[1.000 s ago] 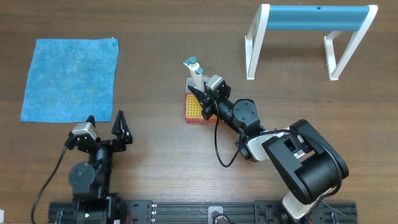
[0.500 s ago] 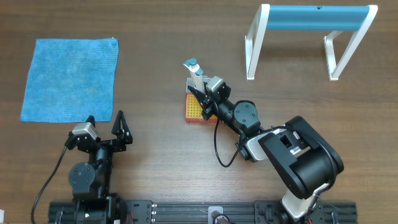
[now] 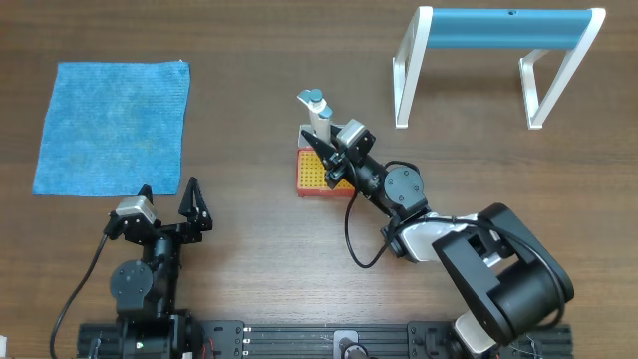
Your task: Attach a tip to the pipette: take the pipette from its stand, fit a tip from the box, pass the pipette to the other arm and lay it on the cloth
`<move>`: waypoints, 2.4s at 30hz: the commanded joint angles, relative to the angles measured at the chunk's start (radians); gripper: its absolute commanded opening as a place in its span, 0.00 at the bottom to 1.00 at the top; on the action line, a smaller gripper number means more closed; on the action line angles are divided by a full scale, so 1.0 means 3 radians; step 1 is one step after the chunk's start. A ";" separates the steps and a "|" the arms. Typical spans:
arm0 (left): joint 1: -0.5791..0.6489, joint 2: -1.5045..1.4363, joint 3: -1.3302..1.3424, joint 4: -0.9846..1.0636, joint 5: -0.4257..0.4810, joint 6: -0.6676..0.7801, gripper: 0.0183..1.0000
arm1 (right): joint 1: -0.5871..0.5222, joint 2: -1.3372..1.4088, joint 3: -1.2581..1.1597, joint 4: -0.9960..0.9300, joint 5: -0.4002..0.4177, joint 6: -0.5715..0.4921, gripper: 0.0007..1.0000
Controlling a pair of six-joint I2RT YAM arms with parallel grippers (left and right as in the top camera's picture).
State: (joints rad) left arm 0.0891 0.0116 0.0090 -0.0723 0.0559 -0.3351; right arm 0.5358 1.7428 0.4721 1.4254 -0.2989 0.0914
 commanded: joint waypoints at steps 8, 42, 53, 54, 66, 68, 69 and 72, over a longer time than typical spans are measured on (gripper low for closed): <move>0.0008 -0.0018 -0.0011 -0.0009 0.0003 0.0034 0.92 | -0.0014 -0.2012 0.0848 -0.3934 -0.0378 0.0015 0.08; 0.0005 0.0318 0.0038 0.1558 0.1593 -0.4035 0.92 | -0.0008 -0.2043 0.1148 -0.3995 -0.1227 0.2066 0.08; -0.0197 0.3831 0.3016 0.1954 0.4429 -0.2655 0.92 | -0.0009 -0.2043 0.1148 -0.3993 -0.1489 0.2076 0.08; -0.0247 0.3971 0.3133 0.2004 0.4495 -0.2655 0.92 | -0.0009 -0.2043 0.1148 -0.3993 -0.1489 0.2076 0.08; -0.1130 0.4627 0.3452 0.2450 0.4387 -0.2667 0.85 | -0.0009 -0.2043 0.1148 -0.3920 -0.1581 0.2076 0.08; -0.1125 0.4627 0.3452 0.2452 0.4387 -0.2667 0.37 | -0.0009 -0.2043 0.1148 -0.3920 -0.1591 0.2076 0.08; -0.1124 0.4627 0.3452 0.2450 0.4390 -0.2667 0.34 | -0.0009 -0.2043 0.1148 -0.3920 -0.1589 0.2076 0.08; -0.1124 0.4627 0.3452 0.2450 0.4387 -0.2664 0.01 | -0.0009 -0.2043 0.1148 -0.3920 -0.1601 0.2075 0.07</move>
State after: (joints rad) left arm -0.2459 1.4036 1.0183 0.6533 1.3766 -1.1465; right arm 0.5365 1.1309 0.8055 0.2520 -0.7753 0.7223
